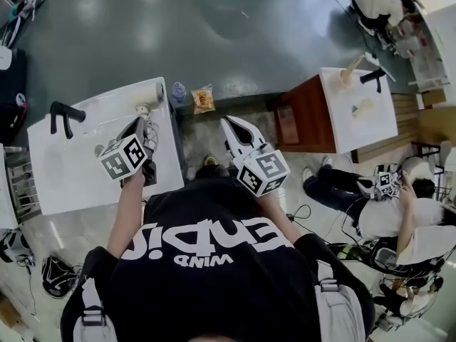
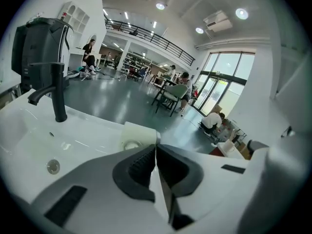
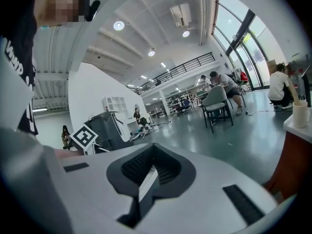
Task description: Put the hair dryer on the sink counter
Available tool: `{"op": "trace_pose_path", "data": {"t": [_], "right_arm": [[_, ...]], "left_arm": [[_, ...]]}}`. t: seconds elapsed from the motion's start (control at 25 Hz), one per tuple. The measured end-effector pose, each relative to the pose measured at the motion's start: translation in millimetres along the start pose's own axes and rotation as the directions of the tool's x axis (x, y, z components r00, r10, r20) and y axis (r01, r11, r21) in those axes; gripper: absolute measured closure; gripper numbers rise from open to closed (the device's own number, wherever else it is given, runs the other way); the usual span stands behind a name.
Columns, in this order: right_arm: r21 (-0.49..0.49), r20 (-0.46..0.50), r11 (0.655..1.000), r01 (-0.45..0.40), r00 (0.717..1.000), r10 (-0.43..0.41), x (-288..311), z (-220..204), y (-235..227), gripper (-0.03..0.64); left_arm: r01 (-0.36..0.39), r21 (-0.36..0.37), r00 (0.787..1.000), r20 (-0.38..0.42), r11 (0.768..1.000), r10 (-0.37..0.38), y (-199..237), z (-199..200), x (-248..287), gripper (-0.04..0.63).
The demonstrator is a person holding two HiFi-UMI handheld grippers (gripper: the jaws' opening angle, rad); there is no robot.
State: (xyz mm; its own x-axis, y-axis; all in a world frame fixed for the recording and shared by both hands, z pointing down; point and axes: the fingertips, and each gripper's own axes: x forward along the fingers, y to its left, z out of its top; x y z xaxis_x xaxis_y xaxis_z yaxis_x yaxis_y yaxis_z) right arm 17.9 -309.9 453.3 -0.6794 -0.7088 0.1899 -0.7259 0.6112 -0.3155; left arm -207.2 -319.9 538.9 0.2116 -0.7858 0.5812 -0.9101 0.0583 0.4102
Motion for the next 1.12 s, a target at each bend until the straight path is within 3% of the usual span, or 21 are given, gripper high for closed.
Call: {"op": "trace_pose_path", "data": {"t": [0.16, 0.32, 0.48, 0.68, 0.8, 0.92, 1.12], "right_arm": [[-0.007, 0.004, 1.0, -0.008, 1.0, 0.008, -0.9, 3.9, -0.3, 0.598], [-0.016, 0.008, 1.0, -0.019, 1.0, 0.019, -1.9, 9.3, 1.4, 0.598], [-0.04, 0.024, 0.998, -0.045, 0.999, 0.046, -1.8, 20.1, 8.8, 0.598], [-0.07, 0.053, 0.994, -0.079, 0.995, 0.083, -1.5, 30.5, 16.8, 0.598], [-0.094, 0.064, 0.991, -0.091, 0.993, 0.097, -1.3, 33.6, 22.3, 0.598], [-0.104, 0.071, 0.991, -0.09, 0.993, 0.097, -0.8, 34.8, 23.6, 0.598], [-0.099, 0.082, 0.991, -0.093, 0.992, 0.101, -1.0, 36.5, 24.5, 0.598]], "left_arm": [[0.146, 0.071, 0.989, 0.004, 0.987, -0.146, -33.7, 9.4, -14.4, 0.575], [0.283, 0.135, 0.955, 0.054, 0.95, -0.292, -68.6, 30.1, -33.2, 0.575], [0.356, 0.186, 0.92, 0.101, 0.916, -0.378, -90.1, 49.4, -51.2, 0.575], [0.399, 0.397, 0.852, 0.172, 0.826, -0.494, -118.5, 63.4, -70.6, 0.575], [0.392, 0.472, 0.822, 0.206, 0.79, -0.531, -125.5, 63.9, -78.8, 0.575], [0.38, 0.502, 0.817, 0.212, 0.777, -0.537, -125.3, 62.0, -80.4, 0.575], [0.373, 0.509, 0.821, 0.209, 0.775, -0.532, -122.0, 61.2, -79.2, 0.575]]}}
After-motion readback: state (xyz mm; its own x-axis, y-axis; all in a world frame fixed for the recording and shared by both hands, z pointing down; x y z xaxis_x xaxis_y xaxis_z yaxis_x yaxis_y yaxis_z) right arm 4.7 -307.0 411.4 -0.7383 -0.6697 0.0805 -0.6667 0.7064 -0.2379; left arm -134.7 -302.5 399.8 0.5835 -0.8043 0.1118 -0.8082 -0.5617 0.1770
